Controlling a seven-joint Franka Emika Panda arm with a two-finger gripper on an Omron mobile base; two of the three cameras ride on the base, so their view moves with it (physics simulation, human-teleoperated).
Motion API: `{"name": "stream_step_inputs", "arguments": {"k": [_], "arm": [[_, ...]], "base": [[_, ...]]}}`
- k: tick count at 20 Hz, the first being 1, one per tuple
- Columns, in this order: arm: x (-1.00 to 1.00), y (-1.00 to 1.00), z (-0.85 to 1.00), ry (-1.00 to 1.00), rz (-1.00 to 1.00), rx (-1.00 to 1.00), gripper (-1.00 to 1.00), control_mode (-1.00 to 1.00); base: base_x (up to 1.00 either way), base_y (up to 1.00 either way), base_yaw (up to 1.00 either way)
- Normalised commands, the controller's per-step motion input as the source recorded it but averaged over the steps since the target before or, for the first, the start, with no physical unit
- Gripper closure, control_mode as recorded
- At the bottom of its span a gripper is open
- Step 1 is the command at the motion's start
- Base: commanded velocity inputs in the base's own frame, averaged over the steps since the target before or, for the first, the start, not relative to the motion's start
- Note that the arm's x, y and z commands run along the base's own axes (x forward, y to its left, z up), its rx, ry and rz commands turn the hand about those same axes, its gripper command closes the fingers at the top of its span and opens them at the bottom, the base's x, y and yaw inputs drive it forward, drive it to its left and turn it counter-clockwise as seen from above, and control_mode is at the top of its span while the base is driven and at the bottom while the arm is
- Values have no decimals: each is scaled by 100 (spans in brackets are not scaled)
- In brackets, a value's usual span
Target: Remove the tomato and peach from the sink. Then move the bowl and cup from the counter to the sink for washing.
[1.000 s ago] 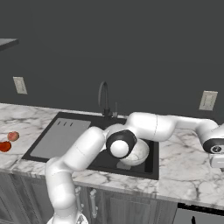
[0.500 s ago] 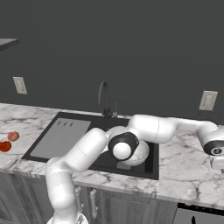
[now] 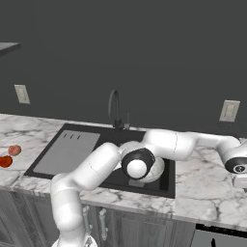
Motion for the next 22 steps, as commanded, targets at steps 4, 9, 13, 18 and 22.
{"name": "stream_step_inputs", "arguments": {"k": [4, 9, 13, 18, 22], "arm": [[6, -3, -13, 0, 0, 0, -100, -100], [7, -2, -14, 1, 0, 0, -100, -100], [7, -2, -14, 2, 0, 0, -100, -100], [7, -3, -14, 1, 0, 0, -100, -100], [6, -4, -14, 2, 0, 0, -100, -100]], "base": [[0, 0, 0], [0, 0, 0], [0, 0, 0], [0, 0, 0], [0, 0, 0]]}}
